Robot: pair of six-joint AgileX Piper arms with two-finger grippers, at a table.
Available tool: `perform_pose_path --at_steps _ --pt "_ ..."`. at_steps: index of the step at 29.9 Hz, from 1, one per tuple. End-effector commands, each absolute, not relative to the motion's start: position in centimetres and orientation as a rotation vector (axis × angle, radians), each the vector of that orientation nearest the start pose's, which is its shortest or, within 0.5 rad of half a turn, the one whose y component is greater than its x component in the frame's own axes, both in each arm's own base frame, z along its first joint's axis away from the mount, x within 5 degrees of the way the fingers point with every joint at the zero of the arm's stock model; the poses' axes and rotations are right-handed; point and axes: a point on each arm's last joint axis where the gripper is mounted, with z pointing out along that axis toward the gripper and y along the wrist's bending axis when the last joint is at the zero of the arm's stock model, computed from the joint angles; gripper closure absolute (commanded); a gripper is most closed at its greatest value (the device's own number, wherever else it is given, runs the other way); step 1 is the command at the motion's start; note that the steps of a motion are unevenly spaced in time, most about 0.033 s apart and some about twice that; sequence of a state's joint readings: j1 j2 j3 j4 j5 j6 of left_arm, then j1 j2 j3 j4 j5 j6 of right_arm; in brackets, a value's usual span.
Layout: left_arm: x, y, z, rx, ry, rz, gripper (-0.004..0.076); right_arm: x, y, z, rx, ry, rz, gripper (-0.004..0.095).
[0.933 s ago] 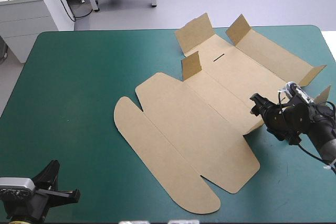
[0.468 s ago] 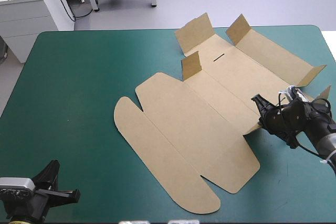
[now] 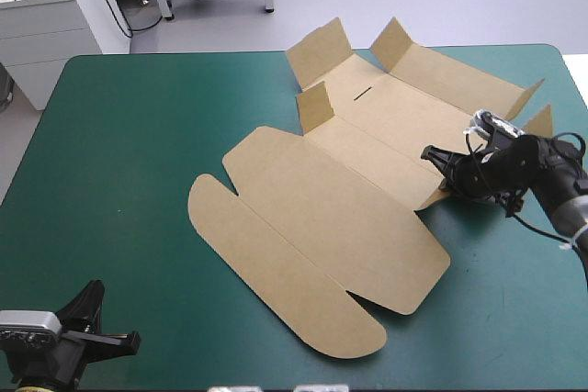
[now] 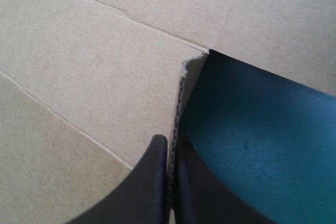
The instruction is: Fold the box
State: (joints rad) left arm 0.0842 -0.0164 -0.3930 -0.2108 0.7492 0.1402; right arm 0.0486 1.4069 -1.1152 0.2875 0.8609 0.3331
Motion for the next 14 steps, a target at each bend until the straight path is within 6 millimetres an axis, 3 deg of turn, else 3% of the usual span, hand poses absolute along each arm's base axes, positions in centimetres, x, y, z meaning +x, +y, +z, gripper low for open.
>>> perform_pose_path --at_steps 1,7,14 --pt "1.2 -1.2 28.9 0.003 1.697 -0.093 0.0732 29.6 3.9 33.0 0.235 2.637 0.459 0.0907" --pt "1.2 -1.2 28.9 0.003 1.697 -0.093 0.0732 32.2 4.3 33.4 -0.111 2.745 0.413 0.0907" --pt "1.2 -1.2 28.9 0.003 1.697 -0.093 0.0732 35.0 5.9 32.5 -0.503 2.714 0.349 0.0907"
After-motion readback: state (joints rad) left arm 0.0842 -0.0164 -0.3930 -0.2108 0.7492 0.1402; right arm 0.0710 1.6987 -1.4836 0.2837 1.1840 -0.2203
